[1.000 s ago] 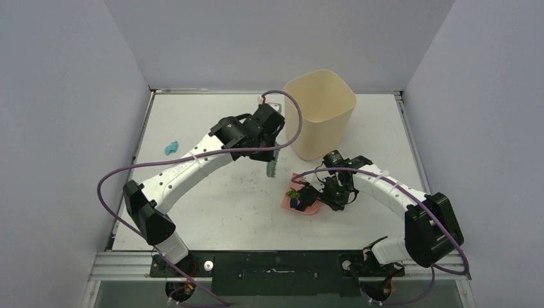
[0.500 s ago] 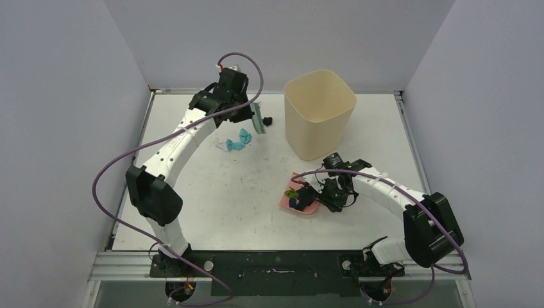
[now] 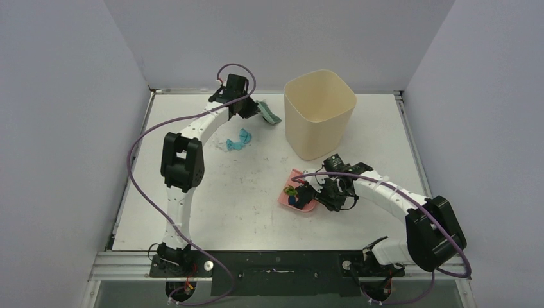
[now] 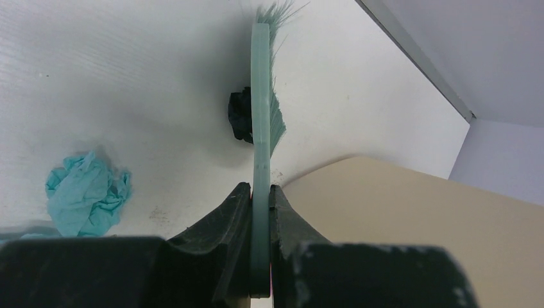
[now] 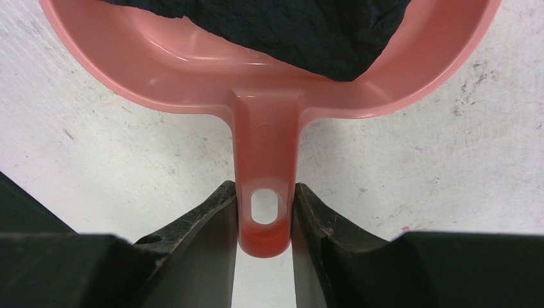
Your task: Sweep away the paper scraps from the table
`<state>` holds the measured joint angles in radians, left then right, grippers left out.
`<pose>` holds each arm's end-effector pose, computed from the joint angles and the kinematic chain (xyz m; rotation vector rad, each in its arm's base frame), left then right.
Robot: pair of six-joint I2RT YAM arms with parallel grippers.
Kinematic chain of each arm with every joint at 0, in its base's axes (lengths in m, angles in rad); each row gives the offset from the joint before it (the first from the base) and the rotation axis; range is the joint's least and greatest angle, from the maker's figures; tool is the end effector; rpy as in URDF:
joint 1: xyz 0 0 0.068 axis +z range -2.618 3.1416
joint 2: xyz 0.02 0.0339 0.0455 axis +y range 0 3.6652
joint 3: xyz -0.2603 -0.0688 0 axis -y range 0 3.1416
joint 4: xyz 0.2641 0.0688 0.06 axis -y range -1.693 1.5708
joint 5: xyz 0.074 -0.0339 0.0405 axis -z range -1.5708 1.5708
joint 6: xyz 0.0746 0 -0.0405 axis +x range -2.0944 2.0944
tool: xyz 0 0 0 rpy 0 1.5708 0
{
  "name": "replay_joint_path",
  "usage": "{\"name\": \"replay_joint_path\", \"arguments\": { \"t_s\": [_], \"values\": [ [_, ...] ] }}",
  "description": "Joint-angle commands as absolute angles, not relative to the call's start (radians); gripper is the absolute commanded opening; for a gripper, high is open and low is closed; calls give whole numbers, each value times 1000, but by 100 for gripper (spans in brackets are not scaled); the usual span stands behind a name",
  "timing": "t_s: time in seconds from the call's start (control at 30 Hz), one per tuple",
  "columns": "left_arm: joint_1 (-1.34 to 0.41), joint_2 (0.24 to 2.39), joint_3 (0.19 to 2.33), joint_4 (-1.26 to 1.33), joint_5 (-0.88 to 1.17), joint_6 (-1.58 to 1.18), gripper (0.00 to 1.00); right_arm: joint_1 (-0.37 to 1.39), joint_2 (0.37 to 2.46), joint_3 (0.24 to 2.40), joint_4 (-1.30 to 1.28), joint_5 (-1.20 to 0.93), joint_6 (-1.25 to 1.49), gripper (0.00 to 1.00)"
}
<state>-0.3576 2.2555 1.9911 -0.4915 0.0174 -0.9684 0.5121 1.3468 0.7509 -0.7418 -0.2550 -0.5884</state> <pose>0.5273 -0.1984 0.2021 -0.7214 2.3185 -0.6617 0.2071 0.1380 0.1265 -1.5421 2.4311 0.3559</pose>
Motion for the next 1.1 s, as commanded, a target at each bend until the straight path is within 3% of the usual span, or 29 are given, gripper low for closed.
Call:
{"name": "replay_joint_path", "arguments": {
  "t_s": [0.0, 0.33, 0.63, 0.87, 1.07],
  "values": [
    [-350, 2137, 1880, -414, 9, -1023, 0, 522, 1322, 792, -720, -258, -576, 5],
    [-261, 1663, 1156, -259, -40, -1076, 0, 537, 1291, 769, -725, -245, -593, 5],
    [-253, 1253, 773, -297, 80, -1030, 0, 555, 1293, 774, -737, -216, -604, 5],
    [-272, 1096, 961, -575, 70, -842, 0, 576, 1307, 768, -741, -207, -595, 5],
    [-286, 1220, 1306, -891, -127, -596, 0, 592, 1311, 797, -774, -177, -585, 5]
  ]
}}
